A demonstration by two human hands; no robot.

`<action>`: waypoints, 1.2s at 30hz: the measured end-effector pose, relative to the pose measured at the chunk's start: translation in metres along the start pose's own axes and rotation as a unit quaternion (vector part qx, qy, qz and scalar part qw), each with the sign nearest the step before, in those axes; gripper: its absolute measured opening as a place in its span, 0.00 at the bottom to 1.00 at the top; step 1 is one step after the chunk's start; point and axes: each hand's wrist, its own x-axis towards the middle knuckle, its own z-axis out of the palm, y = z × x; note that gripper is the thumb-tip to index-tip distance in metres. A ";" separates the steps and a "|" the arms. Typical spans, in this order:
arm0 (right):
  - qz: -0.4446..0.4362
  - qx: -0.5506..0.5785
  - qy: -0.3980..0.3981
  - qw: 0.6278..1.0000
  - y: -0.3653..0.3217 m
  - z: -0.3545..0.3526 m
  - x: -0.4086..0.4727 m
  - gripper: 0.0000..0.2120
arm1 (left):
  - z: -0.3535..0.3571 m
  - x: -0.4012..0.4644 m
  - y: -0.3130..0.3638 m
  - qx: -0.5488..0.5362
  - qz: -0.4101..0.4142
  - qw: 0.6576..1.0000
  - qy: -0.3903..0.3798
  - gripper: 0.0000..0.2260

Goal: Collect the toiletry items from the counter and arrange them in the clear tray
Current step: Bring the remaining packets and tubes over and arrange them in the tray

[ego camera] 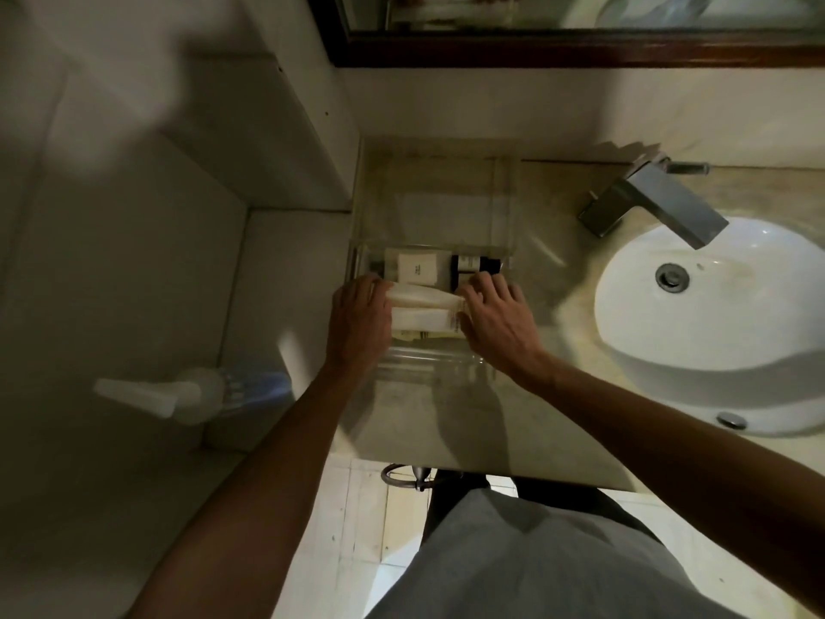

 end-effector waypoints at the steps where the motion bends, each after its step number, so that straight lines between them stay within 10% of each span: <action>1: -0.010 -0.004 0.002 1.000 -0.002 0.001 -0.002 0.24 | 0.001 -0.001 0.002 -0.012 0.002 1.000 0.002 0.18; 7: 0.023 0.014 -0.081 0.996 -0.010 0.025 -0.006 0.32 | 0.025 -0.003 0.009 -0.063 -0.004 0.990 -0.127 0.27; 36: 0.090 0.055 -0.070 0.992 0.016 0.019 -0.001 0.47 | 0.025 0.023 0.000 -0.015 0.048 0.988 -0.144 0.43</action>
